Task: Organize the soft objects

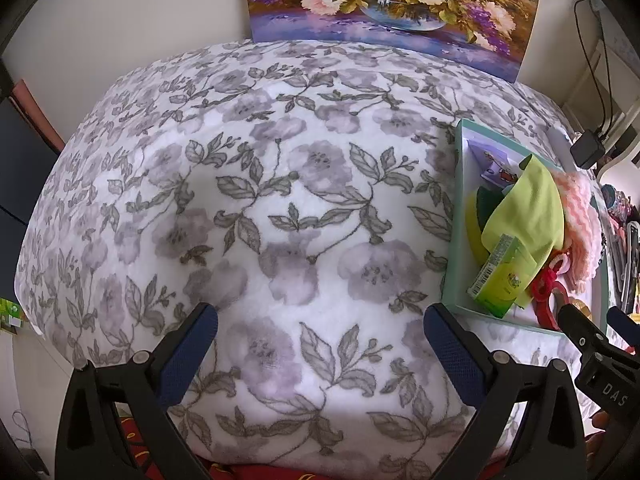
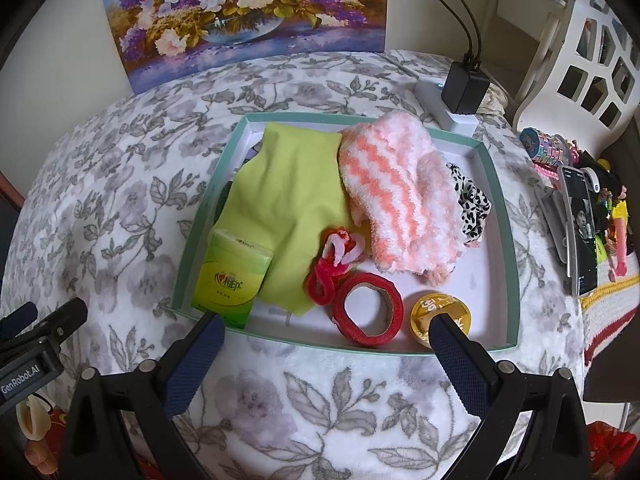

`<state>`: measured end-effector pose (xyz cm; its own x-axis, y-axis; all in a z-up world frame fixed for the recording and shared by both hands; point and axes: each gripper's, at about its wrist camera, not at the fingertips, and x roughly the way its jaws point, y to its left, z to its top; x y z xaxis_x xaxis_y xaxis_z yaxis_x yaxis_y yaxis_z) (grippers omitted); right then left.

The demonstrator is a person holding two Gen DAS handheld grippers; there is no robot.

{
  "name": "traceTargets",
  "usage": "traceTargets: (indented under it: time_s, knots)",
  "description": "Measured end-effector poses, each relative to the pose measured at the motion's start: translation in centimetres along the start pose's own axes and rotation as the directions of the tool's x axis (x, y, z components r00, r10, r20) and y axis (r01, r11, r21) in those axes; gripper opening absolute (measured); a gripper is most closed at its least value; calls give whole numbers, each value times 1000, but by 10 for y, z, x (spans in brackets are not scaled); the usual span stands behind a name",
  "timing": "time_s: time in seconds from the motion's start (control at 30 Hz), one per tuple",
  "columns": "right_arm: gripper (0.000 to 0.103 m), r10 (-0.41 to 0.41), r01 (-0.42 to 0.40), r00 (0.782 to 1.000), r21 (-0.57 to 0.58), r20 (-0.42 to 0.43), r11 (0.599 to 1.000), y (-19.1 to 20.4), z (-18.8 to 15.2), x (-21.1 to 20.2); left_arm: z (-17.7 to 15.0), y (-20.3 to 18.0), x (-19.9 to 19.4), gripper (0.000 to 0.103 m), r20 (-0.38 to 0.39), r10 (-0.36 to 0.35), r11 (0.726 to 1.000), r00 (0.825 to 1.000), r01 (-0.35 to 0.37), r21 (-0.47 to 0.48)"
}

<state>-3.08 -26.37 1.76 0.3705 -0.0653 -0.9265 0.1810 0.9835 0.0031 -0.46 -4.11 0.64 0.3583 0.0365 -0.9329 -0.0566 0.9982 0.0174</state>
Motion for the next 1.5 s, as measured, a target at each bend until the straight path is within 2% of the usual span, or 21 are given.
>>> traceTargets:
  time_s: [1.5]
  knots:
    - [103, -2, 2, 1000, -6, -4, 1000, 1, 0, 2, -1, 3, 2, 102, -7, -9, 1000, 1000, 9, -20]
